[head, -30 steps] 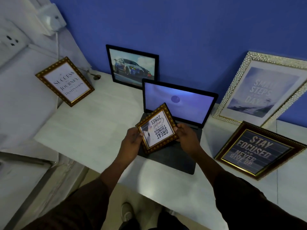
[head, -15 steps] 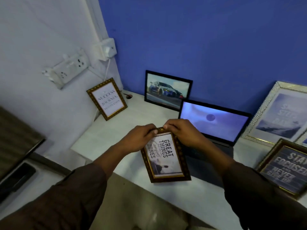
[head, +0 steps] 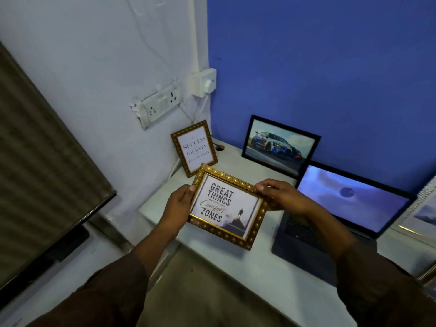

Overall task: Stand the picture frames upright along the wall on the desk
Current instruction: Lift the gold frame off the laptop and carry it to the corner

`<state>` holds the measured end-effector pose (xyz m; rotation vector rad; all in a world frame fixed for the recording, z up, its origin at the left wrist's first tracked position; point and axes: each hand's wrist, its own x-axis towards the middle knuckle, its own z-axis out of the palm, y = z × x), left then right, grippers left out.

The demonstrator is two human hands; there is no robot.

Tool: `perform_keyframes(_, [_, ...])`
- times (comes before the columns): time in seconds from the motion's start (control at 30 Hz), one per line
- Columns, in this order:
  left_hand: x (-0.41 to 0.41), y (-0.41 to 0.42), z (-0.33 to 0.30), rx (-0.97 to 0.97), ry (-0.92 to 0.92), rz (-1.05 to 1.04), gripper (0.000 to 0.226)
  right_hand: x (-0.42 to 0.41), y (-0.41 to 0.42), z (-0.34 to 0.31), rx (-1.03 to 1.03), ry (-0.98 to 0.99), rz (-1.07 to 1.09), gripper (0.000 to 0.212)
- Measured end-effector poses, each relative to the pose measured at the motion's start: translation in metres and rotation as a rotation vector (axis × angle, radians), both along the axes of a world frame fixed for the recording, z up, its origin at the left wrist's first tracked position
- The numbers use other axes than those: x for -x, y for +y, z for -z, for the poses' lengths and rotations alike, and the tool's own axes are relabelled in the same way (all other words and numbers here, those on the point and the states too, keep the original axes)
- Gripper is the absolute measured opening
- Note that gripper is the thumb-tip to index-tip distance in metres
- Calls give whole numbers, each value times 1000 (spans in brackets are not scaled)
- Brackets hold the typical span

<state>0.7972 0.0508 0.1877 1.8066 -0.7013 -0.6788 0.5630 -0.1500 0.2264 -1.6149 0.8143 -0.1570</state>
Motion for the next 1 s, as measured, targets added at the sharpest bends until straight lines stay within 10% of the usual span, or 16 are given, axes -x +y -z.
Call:
perform_keyframes(0.4, [4,-54,1,-32,382,-193,52,-60,-6,42,-479,-215,617,50])
perform_keyframes(1.0, [-55,-161,63,-208,987,77,93,-92,-103,94,-405,42,582,57])
